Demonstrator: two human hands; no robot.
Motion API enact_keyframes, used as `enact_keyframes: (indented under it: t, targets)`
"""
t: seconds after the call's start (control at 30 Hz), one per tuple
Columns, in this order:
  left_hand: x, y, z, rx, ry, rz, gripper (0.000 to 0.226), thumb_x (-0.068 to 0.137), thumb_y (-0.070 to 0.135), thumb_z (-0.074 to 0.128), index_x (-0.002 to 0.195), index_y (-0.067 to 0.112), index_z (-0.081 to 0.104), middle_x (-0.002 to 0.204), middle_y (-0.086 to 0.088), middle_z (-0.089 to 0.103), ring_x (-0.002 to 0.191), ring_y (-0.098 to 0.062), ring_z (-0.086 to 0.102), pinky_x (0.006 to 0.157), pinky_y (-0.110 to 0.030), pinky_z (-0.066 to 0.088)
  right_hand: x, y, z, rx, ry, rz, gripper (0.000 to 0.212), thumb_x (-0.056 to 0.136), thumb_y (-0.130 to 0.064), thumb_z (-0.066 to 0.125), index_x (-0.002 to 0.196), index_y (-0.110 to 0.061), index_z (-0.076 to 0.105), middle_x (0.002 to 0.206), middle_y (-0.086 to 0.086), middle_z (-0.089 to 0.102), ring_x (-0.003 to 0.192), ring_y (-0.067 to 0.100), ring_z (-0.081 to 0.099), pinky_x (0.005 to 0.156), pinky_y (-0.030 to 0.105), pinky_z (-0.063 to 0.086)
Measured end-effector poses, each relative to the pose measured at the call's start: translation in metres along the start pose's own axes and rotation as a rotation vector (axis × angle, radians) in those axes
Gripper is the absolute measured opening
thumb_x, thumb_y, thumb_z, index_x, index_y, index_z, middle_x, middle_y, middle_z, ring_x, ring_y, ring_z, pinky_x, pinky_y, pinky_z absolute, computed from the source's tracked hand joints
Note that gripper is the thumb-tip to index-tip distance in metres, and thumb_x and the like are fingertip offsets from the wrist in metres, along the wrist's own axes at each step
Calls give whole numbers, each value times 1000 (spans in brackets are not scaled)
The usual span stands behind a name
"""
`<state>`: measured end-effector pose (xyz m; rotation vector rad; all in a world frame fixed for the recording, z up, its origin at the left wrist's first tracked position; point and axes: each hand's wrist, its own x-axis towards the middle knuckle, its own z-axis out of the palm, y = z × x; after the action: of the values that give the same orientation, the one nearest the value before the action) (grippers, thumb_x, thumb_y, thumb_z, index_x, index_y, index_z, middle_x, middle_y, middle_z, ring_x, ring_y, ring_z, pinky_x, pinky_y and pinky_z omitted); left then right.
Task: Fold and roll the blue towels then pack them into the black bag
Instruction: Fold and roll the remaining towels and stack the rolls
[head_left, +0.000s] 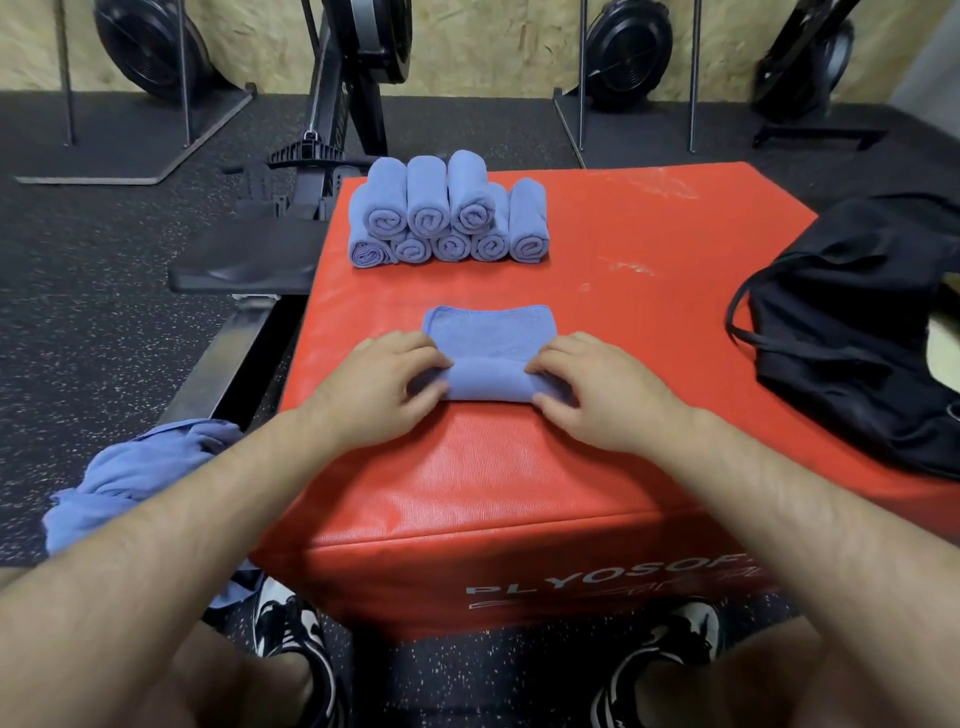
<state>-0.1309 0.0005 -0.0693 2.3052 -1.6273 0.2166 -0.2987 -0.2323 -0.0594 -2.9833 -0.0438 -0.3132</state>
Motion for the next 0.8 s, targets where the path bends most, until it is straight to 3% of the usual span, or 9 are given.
enact_keyframes:
  t: [0.1,0.2,0.3,0.43,0.53,0.63,0.73,0.8]
  targets:
    - [2,-5,3,22,-100,-38,51,85,53,66,126,24,59,120,6,59,112,-19,55,83,-38,44,2,3,1,-5,-58,20,40,83,-33,69,120,-21,59,116,-1,62,109,25,56,93,42,47]
    - [8,-5,0,-58,-71,-72,44,86,42,68,124,21,62,119,5,63,116,-20,57,87,-36,40,5,2,-5,108,-40,69,37,84,-26,70,119,-22,58,115,0,65,108,25,58,93,41,47]
    - [9,-3,-7,-136,-116,-154,39,87,35,72,123,24,61,120,8,66,116,-12,58,95,-32,32,6,2,-14,238,-134,125,34,83,-28,70,112,-26,52,109,-5,66,100,22,62,88,41,49]
    - [6,0,-14,-264,-196,-203,31,82,47,57,106,29,63,105,16,68,103,-9,60,105,-40,31,5,5,-24,357,-265,189,25,81,-28,73,100,-31,58,99,-8,66,94,18,62,89,39,50]
    - [7,-1,-9,-247,-166,-199,34,84,47,49,104,27,67,100,15,62,99,-12,49,99,-43,35,7,8,-20,319,-241,178,18,84,-26,70,101,-26,64,102,-4,66,99,19,56,94,38,45]
    - [10,-1,-2,-209,-28,-123,38,90,48,45,111,28,69,104,12,55,97,-8,40,91,-39,39,9,11,-13,228,-88,74,20,86,-24,68,106,-20,68,110,-5,59,100,17,46,97,33,41]
    - [15,5,-2,-149,66,-2,25,92,24,49,107,30,67,105,13,58,98,-15,50,80,-37,39,11,6,-15,221,30,10,18,86,-15,63,101,-25,64,102,-10,55,93,16,50,89,35,45]
    - [17,8,-2,-71,63,37,25,91,23,49,106,31,67,106,14,60,100,-16,56,77,-37,40,9,2,-16,126,45,-26,13,86,-19,62,98,-26,62,98,-10,56,90,17,52,84,40,47]
